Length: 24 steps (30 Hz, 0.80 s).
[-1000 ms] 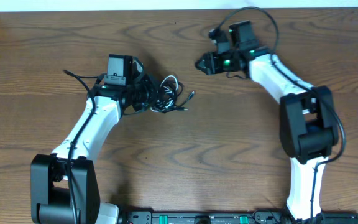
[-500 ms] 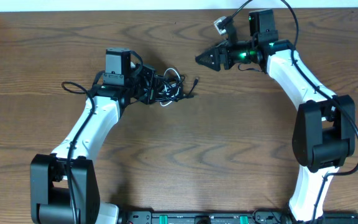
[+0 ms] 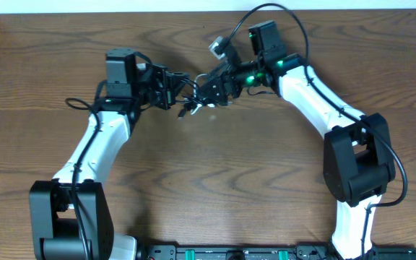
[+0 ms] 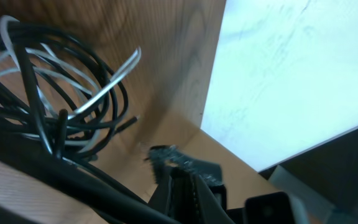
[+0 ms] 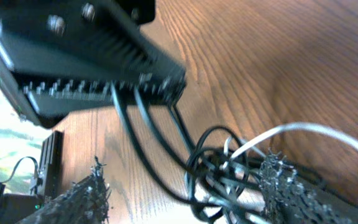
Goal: Untangle cables
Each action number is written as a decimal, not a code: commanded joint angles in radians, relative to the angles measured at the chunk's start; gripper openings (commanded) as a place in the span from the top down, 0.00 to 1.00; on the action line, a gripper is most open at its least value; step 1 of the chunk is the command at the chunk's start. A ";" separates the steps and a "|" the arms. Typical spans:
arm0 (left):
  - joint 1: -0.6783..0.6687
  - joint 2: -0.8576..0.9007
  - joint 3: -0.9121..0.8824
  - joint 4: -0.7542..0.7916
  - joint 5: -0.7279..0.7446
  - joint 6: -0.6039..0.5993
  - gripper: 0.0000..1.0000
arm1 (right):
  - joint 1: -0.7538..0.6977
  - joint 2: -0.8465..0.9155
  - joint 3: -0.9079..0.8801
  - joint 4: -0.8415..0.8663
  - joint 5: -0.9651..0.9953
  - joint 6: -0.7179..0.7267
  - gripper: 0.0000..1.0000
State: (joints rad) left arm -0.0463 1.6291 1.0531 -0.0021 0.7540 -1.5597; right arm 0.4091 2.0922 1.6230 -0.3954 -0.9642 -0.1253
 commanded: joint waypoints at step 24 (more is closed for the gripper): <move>0.022 0.008 0.006 -0.017 0.056 0.237 0.83 | 0.074 -0.026 0.006 0.037 0.360 -0.017 0.91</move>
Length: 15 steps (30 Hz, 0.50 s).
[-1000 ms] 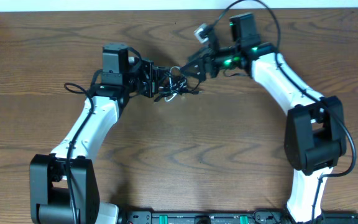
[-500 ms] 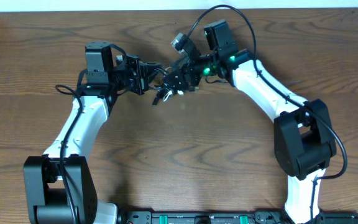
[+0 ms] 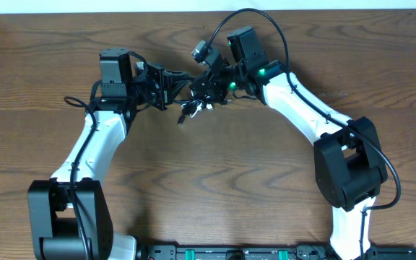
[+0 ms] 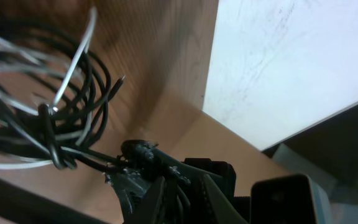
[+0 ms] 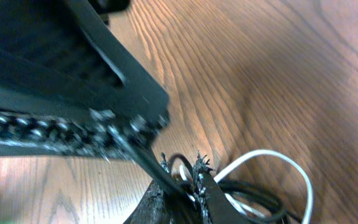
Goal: Untangle cables
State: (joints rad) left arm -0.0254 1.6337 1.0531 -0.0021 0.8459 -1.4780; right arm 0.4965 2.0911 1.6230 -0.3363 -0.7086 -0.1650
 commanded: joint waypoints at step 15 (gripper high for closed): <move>-0.051 0.087 -0.004 -0.332 -0.570 0.262 0.83 | -0.010 0.014 -0.011 -0.119 0.209 0.022 0.91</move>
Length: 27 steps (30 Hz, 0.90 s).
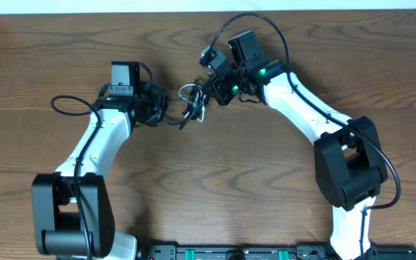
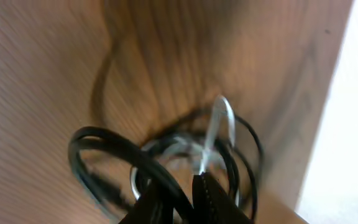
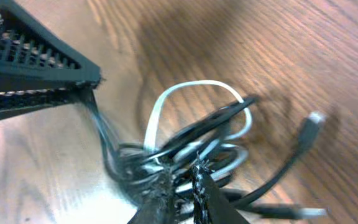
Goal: Untangle cables
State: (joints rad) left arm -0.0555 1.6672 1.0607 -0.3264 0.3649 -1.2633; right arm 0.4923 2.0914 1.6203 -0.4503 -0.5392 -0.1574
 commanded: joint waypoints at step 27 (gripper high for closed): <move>-0.052 0.103 0.205 -0.281 0.050 0.420 0.05 | -0.005 0.013 0.165 -0.301 0.002 0.015 0.46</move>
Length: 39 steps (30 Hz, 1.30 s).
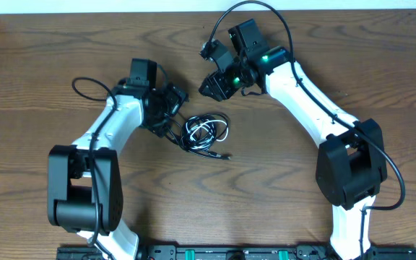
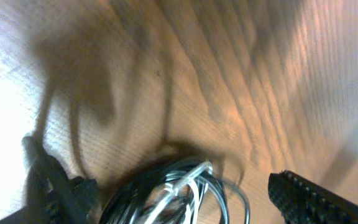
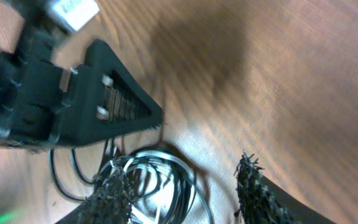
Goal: Untangle cables
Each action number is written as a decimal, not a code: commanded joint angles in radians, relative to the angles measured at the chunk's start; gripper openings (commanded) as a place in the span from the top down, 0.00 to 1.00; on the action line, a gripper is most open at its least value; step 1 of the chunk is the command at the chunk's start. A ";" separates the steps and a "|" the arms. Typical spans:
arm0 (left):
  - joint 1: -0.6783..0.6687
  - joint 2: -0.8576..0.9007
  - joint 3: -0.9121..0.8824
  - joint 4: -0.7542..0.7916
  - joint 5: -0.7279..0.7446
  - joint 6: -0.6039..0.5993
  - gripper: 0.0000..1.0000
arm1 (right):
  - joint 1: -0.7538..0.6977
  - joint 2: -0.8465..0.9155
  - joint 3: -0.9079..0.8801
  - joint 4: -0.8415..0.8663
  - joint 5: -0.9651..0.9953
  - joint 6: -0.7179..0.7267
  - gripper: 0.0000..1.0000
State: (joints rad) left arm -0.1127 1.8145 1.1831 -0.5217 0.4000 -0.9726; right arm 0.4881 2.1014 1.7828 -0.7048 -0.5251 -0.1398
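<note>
A tangled bundle of black and white cables point(image 1: 204, 133) lies loose on the wooden table, one plug end point(image 1: 226, 155) sticking out to the lower right. My left gripper point(image 1: 169, 114) is open just left of the bundle. The left wrist view shows the cables point(image 2: 179, 190) low between its spread fingers point(image 2: 306, 199). My right gripper point(image 1: 214, 85) is open, above and behind the bundle. In the right wrist view the coils point(image 3: 151, 186) lie beneath its gripper point(image 3: 180, 171), with the left gripper's finger point(image 3: 104, 99) beside them.
The wooden table point(image 1: 280, 180) spreads around the bundle. A black loop of the left arm's own cable point(image 1: 85, 88) stands out at the left. The table's far edge point(image 1: 157, 10) meets a white wall. A black rail point(image 1: 230, 253) runs along the front.
Both grippers were shut on the bundle, holding it between them. Both are now open and the bundle lies on the table, lower and to the right of the left gripper. The right gripper is clear of it.
At first the left gripper held the bundle while the right gripper stood open around it. Then both were shut on the cables, close together. Then they held the bundle between them, a little further apart. Now both have let go and it rests on the table.
</note>
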 commanded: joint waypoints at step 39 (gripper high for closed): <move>-0.027 -0.021 0.085 -0.325 -0.259 0.606 0.37 | 0.002 0.216 -0.103 0.106 -0.185 0.500 0.99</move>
State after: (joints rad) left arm -0.1303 1.7824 1.2766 -0.8452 0.1287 -0.3840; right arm 0.4927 2.3047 1.6798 -0.6254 -0.6842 0.3046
